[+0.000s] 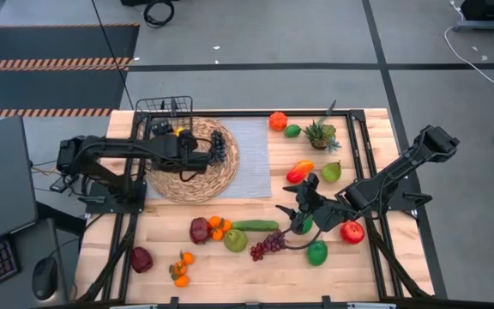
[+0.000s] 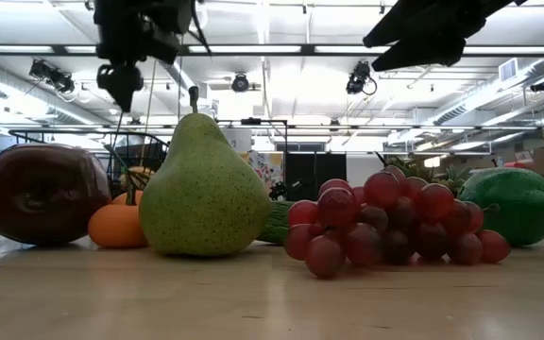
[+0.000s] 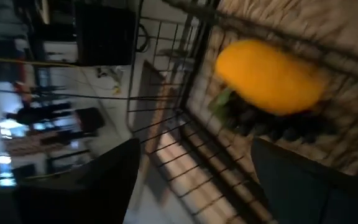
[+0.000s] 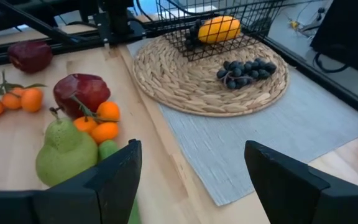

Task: Build produce basket
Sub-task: Put the top orange tangerine into the wire basket

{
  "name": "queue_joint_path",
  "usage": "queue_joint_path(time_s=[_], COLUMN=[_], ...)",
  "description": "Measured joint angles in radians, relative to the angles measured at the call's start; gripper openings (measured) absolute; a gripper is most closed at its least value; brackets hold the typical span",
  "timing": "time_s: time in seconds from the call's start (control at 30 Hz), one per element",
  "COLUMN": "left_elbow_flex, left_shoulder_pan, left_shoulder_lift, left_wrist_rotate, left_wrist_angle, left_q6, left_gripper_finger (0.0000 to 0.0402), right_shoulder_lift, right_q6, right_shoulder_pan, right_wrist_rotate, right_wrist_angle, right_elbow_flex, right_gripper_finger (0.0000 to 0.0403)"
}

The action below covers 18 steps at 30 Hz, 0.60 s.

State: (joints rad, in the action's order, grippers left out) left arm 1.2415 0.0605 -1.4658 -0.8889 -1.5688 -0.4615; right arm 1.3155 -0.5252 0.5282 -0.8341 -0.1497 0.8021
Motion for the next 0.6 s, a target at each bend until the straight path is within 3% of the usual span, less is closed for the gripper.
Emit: queue_joint_path(time_s=[0.17,0.43,0.6], left_elbow_flex=[0.036,0.051,0.045], left_shoulder_pan=[-0.076,-0.220,-0.306], left_shoulder_lift=[0.000,0.000,0.000], left_wrist_rotate=[0.147,0.659,0.715], left_wrist_angle=[0.057,0.324,0.480], left_q6=[-0.029,-0.031,-0.114], left_gripper_finger=[0.0314,0.0314,0.0314], right_shoulder_lift=[0.000,0.000,0.000], right_q6=[0.026,0.144,0.321], right_shoulder_pan=[0.000,-0.005,-0.041], right_wrist_rotate=[-0.014,-0.069,-0.056], right_wrist_angle=[0.000,0.073,0.245], right_elbow_flex=[0.000,0.000,0.000], right_gripper_finger=[0.0288,0.0288,0.0288])
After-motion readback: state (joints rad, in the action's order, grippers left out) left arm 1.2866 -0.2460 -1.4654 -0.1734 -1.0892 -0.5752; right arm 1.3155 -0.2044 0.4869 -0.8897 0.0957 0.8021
